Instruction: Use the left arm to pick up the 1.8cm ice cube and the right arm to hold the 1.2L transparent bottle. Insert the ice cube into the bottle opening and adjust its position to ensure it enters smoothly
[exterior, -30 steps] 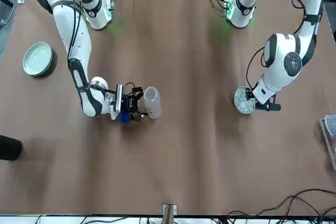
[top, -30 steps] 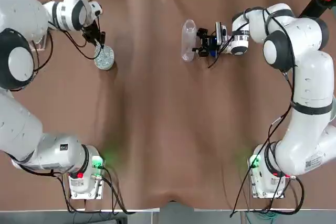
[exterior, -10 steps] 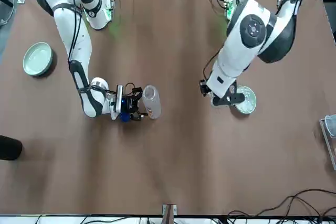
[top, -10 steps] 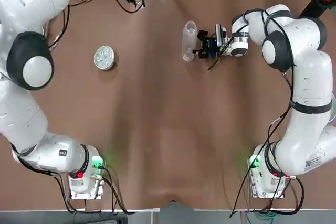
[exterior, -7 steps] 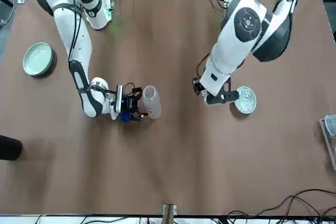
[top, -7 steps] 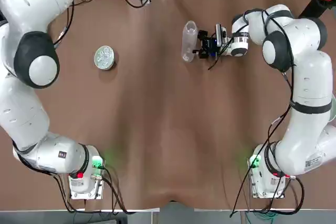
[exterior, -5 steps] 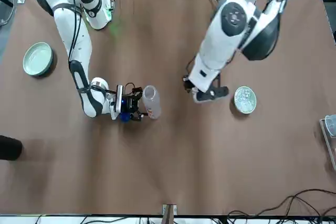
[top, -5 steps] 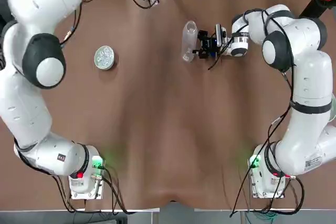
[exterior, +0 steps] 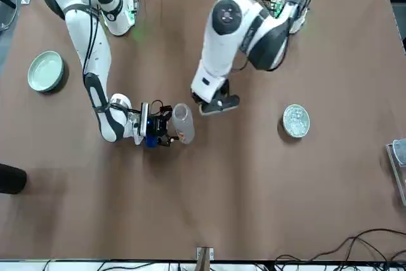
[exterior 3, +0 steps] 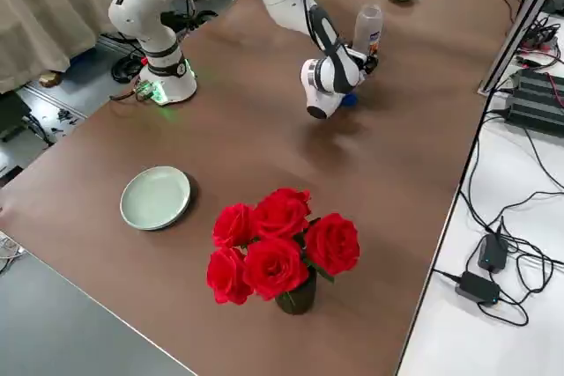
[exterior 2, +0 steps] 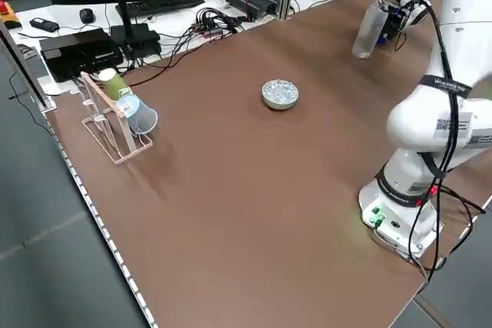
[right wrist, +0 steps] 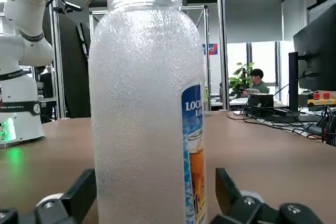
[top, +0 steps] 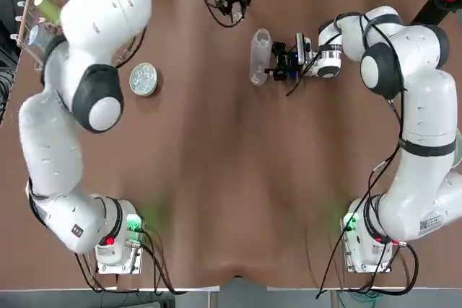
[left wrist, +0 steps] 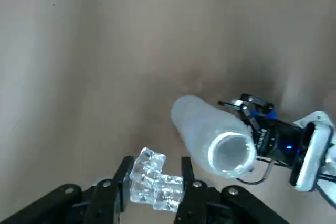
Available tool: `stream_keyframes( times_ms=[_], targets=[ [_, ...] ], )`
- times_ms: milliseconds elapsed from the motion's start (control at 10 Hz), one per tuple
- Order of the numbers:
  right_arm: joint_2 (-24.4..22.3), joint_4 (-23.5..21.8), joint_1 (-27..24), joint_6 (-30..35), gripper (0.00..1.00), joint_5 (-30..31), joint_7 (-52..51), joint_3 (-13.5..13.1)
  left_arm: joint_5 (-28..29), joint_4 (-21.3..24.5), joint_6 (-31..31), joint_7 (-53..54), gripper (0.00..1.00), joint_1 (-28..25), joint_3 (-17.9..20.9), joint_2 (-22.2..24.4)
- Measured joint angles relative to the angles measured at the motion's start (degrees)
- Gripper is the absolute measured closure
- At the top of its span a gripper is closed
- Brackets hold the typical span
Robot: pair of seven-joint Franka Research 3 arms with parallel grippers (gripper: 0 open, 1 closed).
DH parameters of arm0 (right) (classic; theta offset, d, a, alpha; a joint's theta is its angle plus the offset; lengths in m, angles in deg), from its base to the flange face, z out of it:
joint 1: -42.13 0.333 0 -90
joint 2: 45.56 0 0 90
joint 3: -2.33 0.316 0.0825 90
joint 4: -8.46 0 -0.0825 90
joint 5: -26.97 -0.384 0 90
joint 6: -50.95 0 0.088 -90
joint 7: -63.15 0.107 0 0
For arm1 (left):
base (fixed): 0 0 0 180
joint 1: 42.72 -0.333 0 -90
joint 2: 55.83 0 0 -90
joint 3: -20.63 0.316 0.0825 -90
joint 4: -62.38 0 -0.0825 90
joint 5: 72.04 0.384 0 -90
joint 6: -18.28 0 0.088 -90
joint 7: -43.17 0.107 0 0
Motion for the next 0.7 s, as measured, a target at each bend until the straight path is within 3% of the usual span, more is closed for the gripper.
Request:
stream_keyframes(
  times_ms=[200,400,700],
  targets=[
    [0.0,0.0,0.0,0.0,0.0,0.0,0.0,0.0,0.0,-3.7,-0.7,-1.7,0.59,1.4,0.0,-2.4],
    [0.0,0.0,0.0,0.0,0.0,0.0,0.0,0.0,0.0,-4.6,-1.8,-2.4,0.59,2.8,0.2,-3.9],
    [0.1,0.0,0.1,0.0,0.0,0.0,-0.1,0.0,0.0,-4.8,-4.5,-4.0,0.59,9.2,6.4,-5.6]
  ],
)
